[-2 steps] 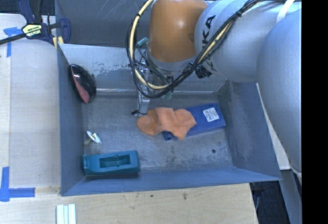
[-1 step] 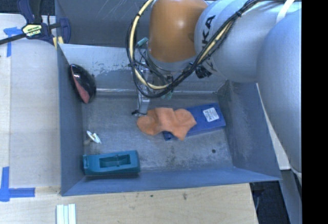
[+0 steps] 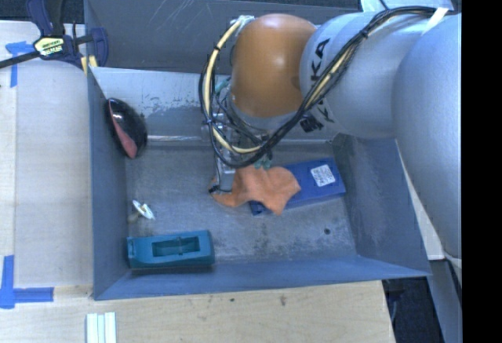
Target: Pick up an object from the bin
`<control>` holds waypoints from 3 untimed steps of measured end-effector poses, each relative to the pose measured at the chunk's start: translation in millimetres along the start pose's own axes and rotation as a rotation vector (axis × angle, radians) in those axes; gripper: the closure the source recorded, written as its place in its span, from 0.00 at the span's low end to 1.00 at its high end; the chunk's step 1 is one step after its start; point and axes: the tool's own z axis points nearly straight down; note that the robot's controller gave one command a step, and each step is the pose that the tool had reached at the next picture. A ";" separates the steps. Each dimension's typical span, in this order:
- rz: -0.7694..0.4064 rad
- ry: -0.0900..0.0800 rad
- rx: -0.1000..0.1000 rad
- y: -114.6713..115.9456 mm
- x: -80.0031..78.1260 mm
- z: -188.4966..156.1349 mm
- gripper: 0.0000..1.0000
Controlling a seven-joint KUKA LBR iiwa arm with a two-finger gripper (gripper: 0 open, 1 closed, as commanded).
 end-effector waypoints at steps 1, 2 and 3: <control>0.026 0.005 0.001 -15.4 6.2 38.0 0.00; -0.019 0.003 0.001 -54.4 -3.8 48.6 1.00; -0.018 0.003 0.001 -54.4 -3.8 48.6 1.00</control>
Offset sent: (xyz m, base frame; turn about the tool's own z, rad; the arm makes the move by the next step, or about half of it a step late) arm 0.0064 -0.0534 -0.0491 -0.0208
